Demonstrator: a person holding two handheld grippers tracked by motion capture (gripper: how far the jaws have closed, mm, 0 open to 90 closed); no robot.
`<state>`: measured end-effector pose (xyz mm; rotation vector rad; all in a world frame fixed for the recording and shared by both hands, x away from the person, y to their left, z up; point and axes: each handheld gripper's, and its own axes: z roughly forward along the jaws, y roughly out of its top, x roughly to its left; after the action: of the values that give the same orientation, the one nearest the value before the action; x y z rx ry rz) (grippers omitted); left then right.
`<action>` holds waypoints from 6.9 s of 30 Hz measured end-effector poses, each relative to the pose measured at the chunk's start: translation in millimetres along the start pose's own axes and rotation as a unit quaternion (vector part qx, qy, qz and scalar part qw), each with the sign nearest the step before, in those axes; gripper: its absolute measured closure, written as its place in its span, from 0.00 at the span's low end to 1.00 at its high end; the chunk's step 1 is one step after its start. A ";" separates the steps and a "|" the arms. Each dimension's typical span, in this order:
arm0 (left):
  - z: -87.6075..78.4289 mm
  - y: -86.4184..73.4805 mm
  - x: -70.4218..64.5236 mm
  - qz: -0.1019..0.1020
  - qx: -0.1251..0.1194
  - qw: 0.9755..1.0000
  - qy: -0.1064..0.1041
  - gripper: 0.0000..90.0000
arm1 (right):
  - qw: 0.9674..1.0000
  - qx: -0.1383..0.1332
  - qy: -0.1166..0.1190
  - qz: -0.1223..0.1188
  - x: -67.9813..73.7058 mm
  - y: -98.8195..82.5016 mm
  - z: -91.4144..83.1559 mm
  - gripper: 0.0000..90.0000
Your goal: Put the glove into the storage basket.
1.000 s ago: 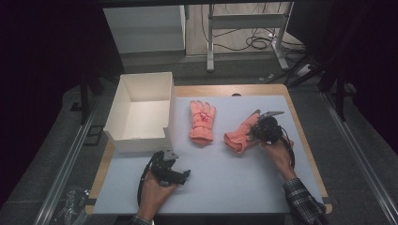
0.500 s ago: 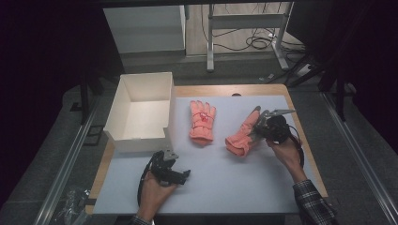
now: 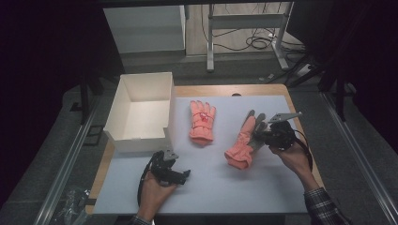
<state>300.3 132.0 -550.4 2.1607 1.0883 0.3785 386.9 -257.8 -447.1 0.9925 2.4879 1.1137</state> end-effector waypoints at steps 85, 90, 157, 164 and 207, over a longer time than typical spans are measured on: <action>0.1 -0.2 0.3 0.002 -0.001 1.000 0.001 0.00 | 0.999 -0.006 0.034 -0.007 38.0 74.2 115.1 0.38; 0.0 -0.2 0.0 0.000 0.000 1.000 0.001 0.00 | 1.000 -0.005 0.026 -0.001 36.6 82.2 125.4 0.38; 0.0 -0.2 0.0 0.000 0.000 1.000 0.001 0.00 | 0.995 -0.032 0.027 0.090 8.7 131.6 139.4 0.96; 0.0 -0.2 0.0 0.001 0.000 1.000 0.001 0.00 | 0.996 -0.039 0.039 0.075 13.0 129.4 115.2 0.96; -0.1 0.0 -0.1 -0.001 0.000 1.000 0.000 0.00 | 0.994 -0.014 0.101 0.043 84.8 41.4 11.7 0.95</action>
<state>300.3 132.0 -550.4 2.1595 1.0893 0.3772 349.8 -174.6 -420.2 1.0340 2.5990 1.3338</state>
